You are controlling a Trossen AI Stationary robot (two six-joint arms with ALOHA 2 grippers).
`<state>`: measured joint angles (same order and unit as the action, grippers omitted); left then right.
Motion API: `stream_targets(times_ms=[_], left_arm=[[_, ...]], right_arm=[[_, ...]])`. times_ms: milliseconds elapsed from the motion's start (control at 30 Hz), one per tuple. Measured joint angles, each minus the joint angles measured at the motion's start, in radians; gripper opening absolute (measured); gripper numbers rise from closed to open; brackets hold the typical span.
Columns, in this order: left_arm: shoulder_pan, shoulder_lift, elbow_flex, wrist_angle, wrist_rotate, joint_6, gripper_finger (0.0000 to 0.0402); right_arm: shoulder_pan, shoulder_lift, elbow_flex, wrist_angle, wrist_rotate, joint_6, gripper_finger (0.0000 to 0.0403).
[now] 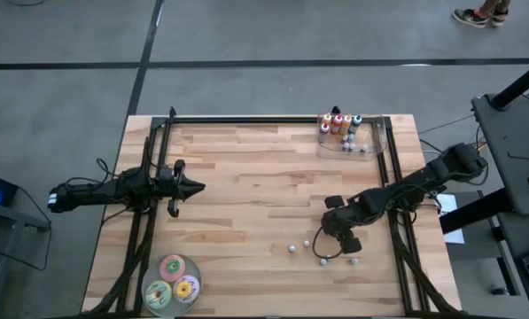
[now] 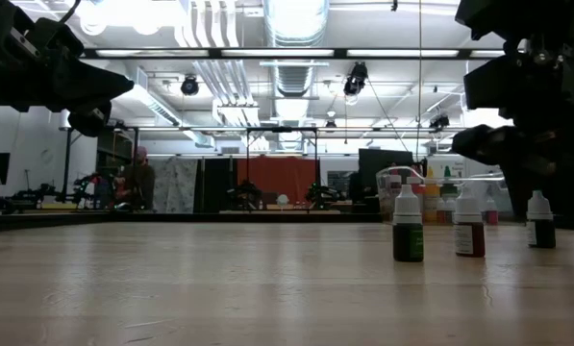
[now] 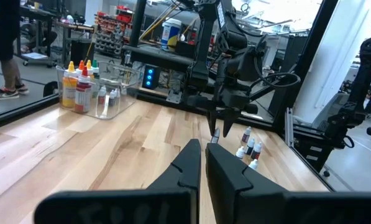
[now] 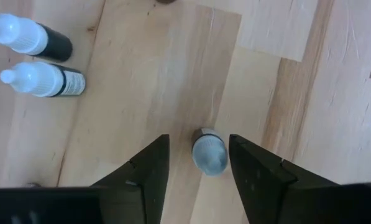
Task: Pick & Place food coloring
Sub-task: Put the top small orange food coloring bottle into the bin
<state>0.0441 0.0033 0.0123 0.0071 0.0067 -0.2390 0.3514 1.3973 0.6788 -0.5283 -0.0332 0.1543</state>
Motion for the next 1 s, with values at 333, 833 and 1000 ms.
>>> stream_targets(times_ms=[333,833,1000], left_arm=[[0.000,0.000,0.000,0.000,0.000,0.000,0.0000],[0.000,0.000,0.000,0.000,0.000,0.000,0.0000],[0.000,0.000,0.000,0.000,0.000,0.000,0.0000]], right_arm=[[0.000,-0.042,0.012,-0.053,-0.001,0.003,0.0156],[0.000,-0.041,0.012,-0.038,0.010,-0.009,0.0129],[0.000,-0.040,0.010,-0.037,0.009,-0.009,0.0108]])
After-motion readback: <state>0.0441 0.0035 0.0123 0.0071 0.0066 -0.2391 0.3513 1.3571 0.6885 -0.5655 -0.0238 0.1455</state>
